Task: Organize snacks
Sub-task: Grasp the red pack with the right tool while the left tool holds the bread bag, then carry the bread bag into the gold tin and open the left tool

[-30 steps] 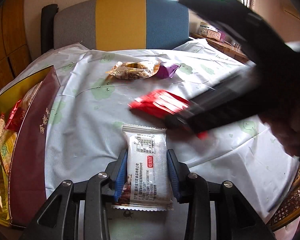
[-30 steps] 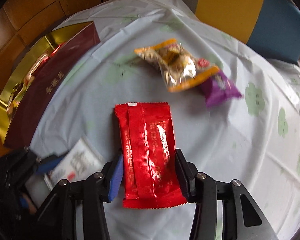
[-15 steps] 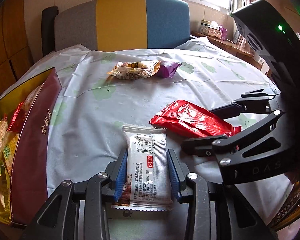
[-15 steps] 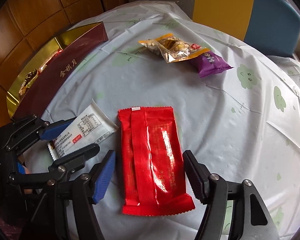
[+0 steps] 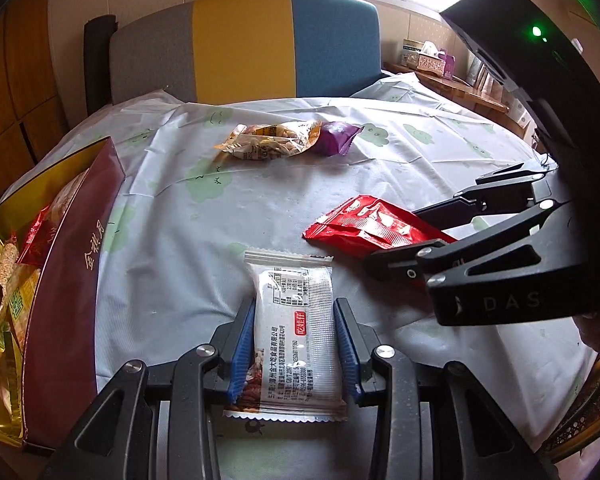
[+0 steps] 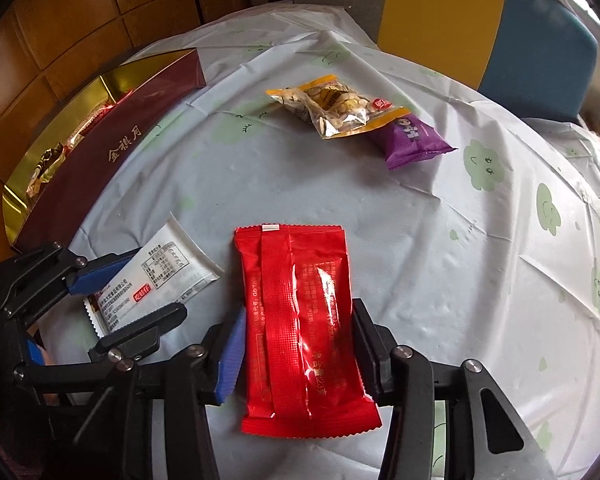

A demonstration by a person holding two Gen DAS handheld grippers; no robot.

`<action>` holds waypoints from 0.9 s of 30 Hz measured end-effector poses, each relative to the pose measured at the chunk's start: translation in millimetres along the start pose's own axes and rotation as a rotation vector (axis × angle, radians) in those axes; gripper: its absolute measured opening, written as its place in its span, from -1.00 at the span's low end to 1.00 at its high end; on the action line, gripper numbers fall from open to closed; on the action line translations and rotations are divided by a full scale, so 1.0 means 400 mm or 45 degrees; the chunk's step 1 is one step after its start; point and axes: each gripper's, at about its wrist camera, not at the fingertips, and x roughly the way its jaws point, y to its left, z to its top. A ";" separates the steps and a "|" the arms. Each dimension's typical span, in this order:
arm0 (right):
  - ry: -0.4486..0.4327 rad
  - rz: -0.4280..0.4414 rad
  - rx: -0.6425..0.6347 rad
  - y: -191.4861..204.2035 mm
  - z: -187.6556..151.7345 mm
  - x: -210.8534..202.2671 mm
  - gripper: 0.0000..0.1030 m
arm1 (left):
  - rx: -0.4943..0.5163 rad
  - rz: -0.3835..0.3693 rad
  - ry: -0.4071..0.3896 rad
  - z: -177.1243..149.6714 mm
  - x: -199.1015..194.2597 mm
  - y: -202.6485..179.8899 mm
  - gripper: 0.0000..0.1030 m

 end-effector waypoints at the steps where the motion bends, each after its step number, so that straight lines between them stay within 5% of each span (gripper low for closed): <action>1: 0.008 0.012 0.012 -0.004 0.003 0.003 -0.03 | 0.000 0.000 0.000 0.000 0.000 0.000 -0.26; 17: -0.023 -0.006 -0.029 -0.002 -0.010 0.011 0.01 | -0.058 -0.067 0.052 0.018 -0.016 0.021 -0.29; 27: -0.023 -0.014 -0.045 0.000 -0.012 0.011 0.01 | -0.132 -0.155 -0.047 0.070 -0.136 0.063 -0.33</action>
